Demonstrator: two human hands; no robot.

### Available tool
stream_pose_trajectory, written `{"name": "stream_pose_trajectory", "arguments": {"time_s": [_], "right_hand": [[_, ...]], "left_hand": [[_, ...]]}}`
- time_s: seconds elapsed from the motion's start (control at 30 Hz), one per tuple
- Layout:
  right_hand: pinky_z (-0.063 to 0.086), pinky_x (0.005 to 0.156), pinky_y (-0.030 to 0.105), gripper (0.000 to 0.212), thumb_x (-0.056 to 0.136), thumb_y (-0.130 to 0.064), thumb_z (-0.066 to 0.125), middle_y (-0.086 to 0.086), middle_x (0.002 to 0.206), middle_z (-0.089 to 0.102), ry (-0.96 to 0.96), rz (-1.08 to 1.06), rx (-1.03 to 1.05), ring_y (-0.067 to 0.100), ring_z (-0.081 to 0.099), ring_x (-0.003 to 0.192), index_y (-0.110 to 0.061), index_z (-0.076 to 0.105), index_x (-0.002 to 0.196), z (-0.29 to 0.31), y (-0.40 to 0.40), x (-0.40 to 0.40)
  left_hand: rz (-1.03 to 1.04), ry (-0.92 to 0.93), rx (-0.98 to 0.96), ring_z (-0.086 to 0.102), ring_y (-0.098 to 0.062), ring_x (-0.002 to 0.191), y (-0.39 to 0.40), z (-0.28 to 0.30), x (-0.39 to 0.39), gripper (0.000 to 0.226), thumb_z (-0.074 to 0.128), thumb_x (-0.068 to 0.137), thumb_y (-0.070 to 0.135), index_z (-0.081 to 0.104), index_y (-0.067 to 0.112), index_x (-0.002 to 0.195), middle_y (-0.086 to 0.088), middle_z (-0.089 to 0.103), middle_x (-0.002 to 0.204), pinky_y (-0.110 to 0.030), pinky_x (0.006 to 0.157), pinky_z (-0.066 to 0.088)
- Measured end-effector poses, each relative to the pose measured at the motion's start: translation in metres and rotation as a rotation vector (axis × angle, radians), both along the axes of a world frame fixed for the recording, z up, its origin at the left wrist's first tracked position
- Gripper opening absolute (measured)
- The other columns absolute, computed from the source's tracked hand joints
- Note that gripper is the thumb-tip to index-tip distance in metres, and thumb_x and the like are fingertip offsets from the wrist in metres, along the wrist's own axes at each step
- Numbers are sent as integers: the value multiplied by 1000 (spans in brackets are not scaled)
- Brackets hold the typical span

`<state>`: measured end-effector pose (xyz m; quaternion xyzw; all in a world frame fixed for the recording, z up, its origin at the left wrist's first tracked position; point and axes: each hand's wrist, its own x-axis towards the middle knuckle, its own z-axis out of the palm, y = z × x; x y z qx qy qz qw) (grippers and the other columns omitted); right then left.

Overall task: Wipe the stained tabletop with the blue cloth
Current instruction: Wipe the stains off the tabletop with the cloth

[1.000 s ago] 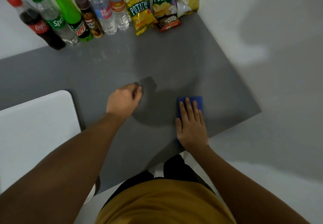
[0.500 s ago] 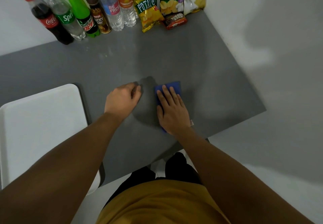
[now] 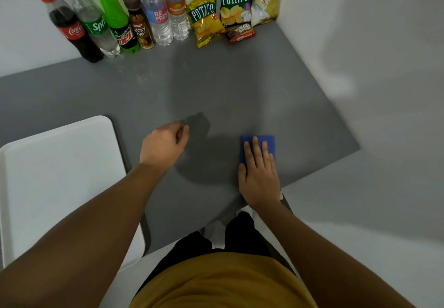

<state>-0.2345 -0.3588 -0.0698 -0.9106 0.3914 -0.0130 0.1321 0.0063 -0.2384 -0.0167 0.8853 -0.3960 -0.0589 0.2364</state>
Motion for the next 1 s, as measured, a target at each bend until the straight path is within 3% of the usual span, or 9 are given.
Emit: {"name": "stream_pose_trajectory", "arguments": {"time_s": [0.17, 0.5, 0.77, 1.0], "right_hand": [[-3, 127, 39, 63, 107, -45, 21, -1, 171, -3, 26, 68, -1, 19, -14, 156, -22, 6, 163, -8, 48, 19], [4, 128, 40, 61, 106, -40, 31, -1, 171, 6, -43, 98, 60, 21, -2, 158, -22, 18, 163, 4, 15, 78], [-3, 127, 38, 61, 108, -43, 25, -5, 171, -2, 8, -22, 55, 18, -12, 156, -23, 10, 163, 6, 9, 55], [-2, 126, 39, 63, 107, -46, 24, -4, 170, -5, 31, 73, 34, 19, -14, 156, -24, 8, 163, 3, 60, 28]], "left_hand": [[-15, -3, -8, 46, -25, 57, 2, 2, 0, 36, 50, 100, 39, 46, 21, 70, 5, 45, 62, -30, 55, 33], [-57, 27, 27, 51, -25, 56, 14, 1, 0, 39, 45, 100, 44, 45, 21, 68, 4, 48, 60, -30, 53, 33], [-40, 57, 34, 53, -25, 60, 15, 1, 6, 38, 45, 100, 46, 53, 20, 75, 2, 53, 64, -32, 56, 41], [-42, 36, -24, 57, -29, 60, 11, -2, 8, 36, 48, 100, 43, 59, 18, 77, -2, 57, 64, -32, 54, 42]]}}
